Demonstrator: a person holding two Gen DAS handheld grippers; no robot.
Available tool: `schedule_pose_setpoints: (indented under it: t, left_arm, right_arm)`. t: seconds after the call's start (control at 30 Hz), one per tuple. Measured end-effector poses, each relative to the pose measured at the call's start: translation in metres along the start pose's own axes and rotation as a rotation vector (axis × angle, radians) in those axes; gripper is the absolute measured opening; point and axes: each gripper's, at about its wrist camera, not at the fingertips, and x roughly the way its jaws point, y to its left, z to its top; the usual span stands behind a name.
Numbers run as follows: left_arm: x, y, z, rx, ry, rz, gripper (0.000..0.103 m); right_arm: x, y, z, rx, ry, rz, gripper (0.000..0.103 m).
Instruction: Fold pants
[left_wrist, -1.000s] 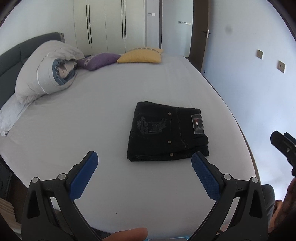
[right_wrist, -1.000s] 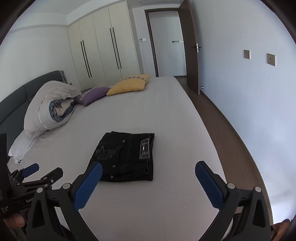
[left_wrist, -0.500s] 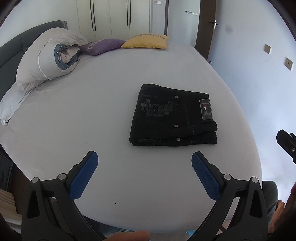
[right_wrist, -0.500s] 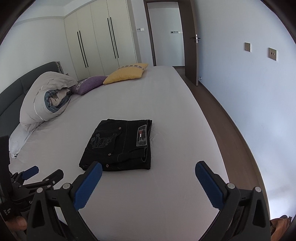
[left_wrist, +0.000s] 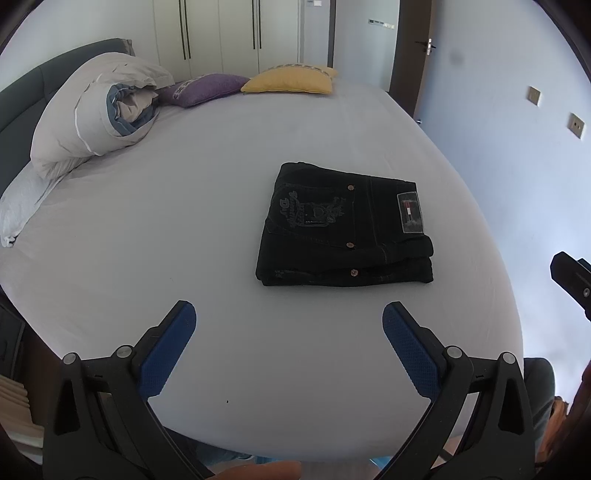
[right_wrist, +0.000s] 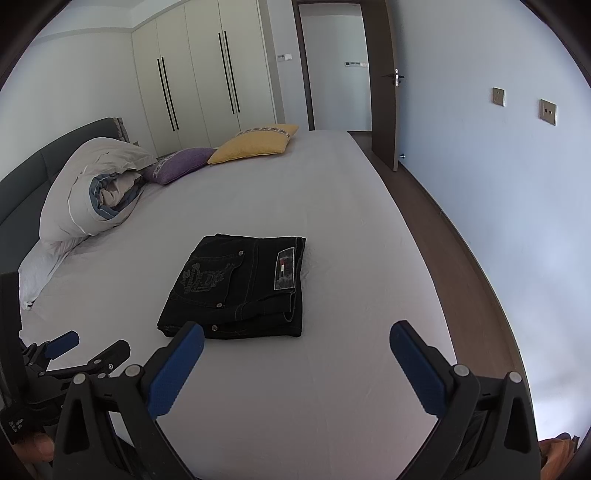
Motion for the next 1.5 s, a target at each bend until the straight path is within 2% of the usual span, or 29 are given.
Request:
schedule_pose_setpoints:
  t: [1.5]
  left_arm:
    - [0.0039, 0.0013, -0.0091, -0.008, 0.015, -0.005, 0.103]
  right_arm:
    - [0.0061, -0.0013, -0.0068, -0.018, 0.013, 0.008, 0.103]
